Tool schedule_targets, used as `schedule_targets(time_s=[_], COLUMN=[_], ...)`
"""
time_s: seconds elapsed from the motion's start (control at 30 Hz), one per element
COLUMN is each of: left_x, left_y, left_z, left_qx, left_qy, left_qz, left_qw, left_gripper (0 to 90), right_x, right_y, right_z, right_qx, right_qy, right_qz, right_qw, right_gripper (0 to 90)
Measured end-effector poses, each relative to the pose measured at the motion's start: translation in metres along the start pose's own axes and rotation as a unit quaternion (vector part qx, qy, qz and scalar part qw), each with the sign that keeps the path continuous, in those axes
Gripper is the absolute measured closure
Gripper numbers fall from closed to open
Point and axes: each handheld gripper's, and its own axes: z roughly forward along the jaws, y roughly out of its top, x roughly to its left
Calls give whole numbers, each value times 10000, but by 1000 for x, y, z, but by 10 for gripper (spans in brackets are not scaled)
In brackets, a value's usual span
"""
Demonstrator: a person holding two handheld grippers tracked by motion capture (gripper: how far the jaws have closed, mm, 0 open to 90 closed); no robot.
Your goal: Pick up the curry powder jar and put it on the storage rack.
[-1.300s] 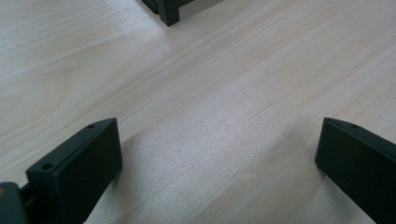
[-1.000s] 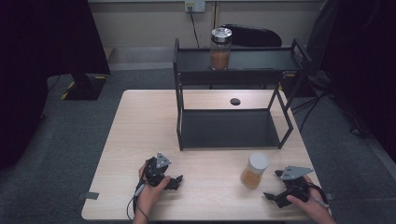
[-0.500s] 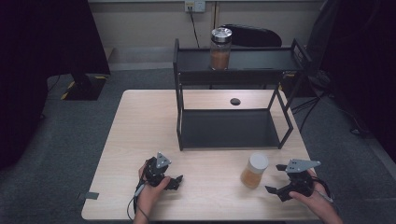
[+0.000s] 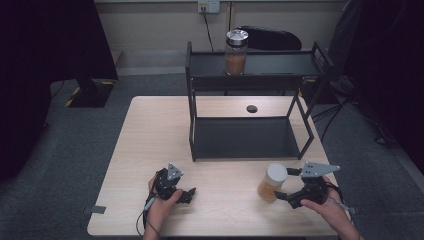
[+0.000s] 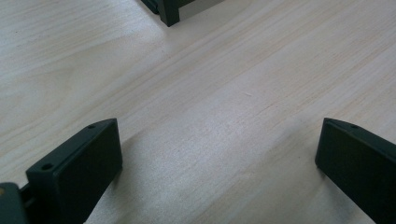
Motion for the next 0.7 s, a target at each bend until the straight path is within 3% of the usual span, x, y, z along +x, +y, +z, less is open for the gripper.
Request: schedule_targets(time_s=[0.37, 0.7], left_x=[0, 0], left_y=[0, 0], left_z=[0, 0], left_qx=[8, 10], left_qy=[2, 2], left_qz=[20, 20], left_qw=[10000, 10000], left_gripper=[0, 0], right_x=[-2, 1], right_y=[-1, 8], right_z=[22, 19], right_qx=[-450, -387], right_qy=[201, -25], right_qz=[27, -61], right_qw=[9988, 9992], right_gripper=[309, 345])
